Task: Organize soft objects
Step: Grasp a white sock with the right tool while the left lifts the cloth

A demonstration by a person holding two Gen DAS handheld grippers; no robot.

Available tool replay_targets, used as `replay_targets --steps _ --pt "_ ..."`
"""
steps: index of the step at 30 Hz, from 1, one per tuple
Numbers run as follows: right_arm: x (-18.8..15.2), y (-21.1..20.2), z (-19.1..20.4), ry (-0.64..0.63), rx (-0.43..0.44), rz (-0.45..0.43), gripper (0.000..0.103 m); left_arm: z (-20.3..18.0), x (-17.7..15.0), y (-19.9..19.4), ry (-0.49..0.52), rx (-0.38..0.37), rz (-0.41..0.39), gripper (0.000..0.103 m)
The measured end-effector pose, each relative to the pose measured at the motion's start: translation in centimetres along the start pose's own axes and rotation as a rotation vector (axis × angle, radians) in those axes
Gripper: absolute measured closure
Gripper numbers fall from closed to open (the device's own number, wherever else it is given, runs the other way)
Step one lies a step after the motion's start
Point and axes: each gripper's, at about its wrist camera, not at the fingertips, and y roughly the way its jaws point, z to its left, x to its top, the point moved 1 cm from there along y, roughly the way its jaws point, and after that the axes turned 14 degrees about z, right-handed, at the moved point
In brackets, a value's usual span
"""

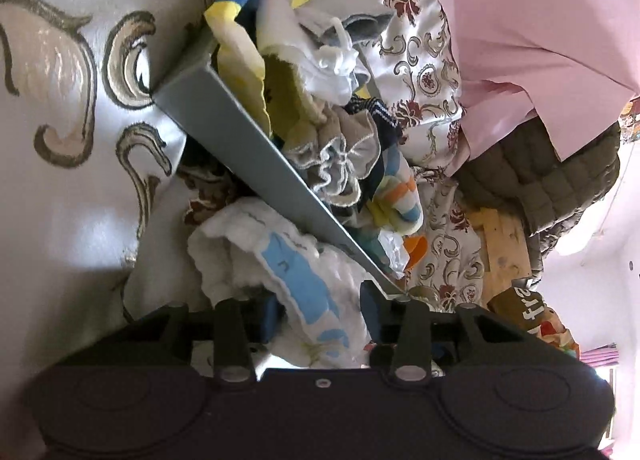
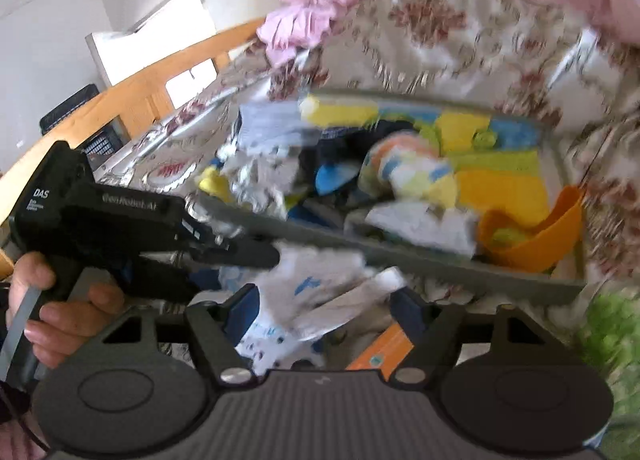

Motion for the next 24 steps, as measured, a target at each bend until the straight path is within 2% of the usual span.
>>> replay_targets --steps 3,8,11,12,14,17,19,24 --pt "-0.4 0.4 0.3 -0.003 -0.028 -0.014 0.027 0.0 0.0 0.2 0.001 0.013 0.000 0.060" --pt "-0.3 0.4 -0.5 0.076 0.029 -0.037 0.029 0.5 0.1 0.3 -0.015 0.013 0.005 0.060" --pt "-0.5 0.1 -1.1 0.140 0.061 -0.051 0.046 0.6 0.1 0.4 -0.015 0.015 0.008 0.061" --pt "-0.6 0.0 -1.4 0.164 0.083 -0.054 0.055 0.6 0.1 0.4 -0.013 0.020 0.006 0.064" --pt "-1.0 -0.1 -1.8 0.207 0.111 -0.058 0.058 0.4 0.0 0.5 -0.013 0.049 0.002 0.069" --pt "-1.5 0.2 -1.7 0.221 0.106 -0.056 0.063 -0.4 -0.3 0.4 0.002 0.103 -0.020 0.075" --pt "-1.7 0.4 -1.2 0.218 0.088 -0.052 0.068 -1.2 -0.7 0.2 0.042 0.143 -0.039 0.082" --pt "-2.5 -0.9 0.3 0.193 0.030 -0.104 0.076 -3.6 -2.0 -0.6 0.168 0.229 -0.109 0.088"
